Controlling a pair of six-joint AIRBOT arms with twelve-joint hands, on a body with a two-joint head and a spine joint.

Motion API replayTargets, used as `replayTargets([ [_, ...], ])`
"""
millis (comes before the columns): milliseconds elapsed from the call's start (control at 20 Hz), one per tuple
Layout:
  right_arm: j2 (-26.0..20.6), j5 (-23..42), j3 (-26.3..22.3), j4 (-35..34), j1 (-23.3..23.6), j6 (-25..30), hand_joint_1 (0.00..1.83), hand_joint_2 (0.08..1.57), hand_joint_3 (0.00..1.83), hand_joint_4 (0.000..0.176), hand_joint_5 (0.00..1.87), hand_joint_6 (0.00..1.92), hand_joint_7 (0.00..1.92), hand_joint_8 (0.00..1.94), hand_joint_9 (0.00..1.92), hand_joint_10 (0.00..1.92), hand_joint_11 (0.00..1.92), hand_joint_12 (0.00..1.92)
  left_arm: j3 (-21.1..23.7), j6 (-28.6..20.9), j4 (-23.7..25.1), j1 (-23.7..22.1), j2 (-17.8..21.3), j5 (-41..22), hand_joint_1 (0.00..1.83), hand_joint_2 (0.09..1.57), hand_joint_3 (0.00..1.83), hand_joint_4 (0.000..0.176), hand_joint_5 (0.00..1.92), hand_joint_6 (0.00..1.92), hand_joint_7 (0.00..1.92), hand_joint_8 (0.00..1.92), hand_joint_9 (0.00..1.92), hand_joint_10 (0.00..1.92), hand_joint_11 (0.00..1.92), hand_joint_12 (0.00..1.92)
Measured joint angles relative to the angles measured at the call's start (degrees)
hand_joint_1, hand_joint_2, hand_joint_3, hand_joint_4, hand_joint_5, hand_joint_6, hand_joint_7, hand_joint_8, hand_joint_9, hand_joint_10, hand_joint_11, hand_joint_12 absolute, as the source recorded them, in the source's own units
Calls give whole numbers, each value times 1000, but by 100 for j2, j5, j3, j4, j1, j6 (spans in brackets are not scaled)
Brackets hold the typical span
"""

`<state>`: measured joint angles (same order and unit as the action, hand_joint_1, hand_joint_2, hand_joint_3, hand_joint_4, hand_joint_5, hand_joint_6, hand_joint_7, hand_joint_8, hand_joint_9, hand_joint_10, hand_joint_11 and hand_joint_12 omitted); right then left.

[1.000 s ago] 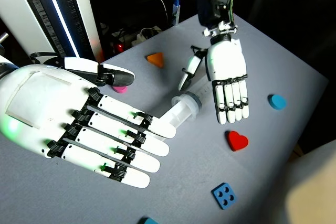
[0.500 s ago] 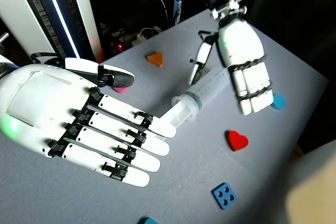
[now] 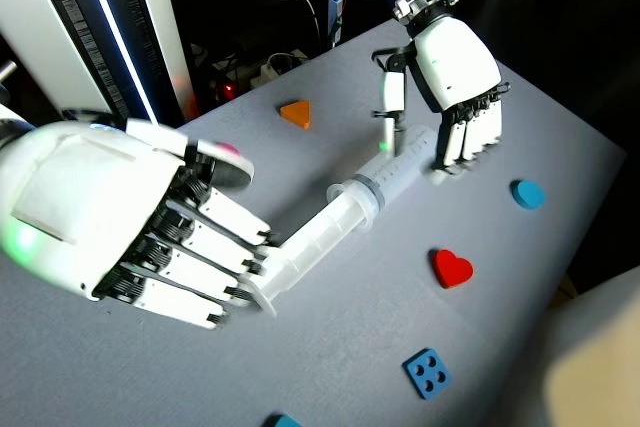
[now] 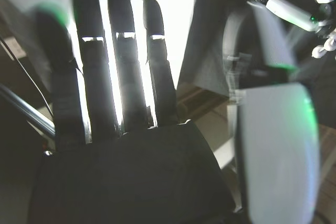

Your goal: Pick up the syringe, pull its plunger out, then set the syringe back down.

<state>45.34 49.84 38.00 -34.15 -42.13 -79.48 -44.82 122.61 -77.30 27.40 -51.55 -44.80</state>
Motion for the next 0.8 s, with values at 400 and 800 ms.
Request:
replayTargets([
  [400,-31,-66,0,28,7,63,656,1416,3,175,1283,1921,1471,1941,1616,1921,1819,1921,-4,15,-31,-87,0,-33,738,1337,1,176,1411,1921,1526,1921,1623,1921,1694,1921],
  [800,-76,-138,24,31,9,151,684,1420,0,176,1246,1921,1449,1941,1600,1921,1794,1921,-7,15,-37,-85,0,-105,849,1319,0,176,1394,1921,1536,1921,1623,1921,1673,1921],
])
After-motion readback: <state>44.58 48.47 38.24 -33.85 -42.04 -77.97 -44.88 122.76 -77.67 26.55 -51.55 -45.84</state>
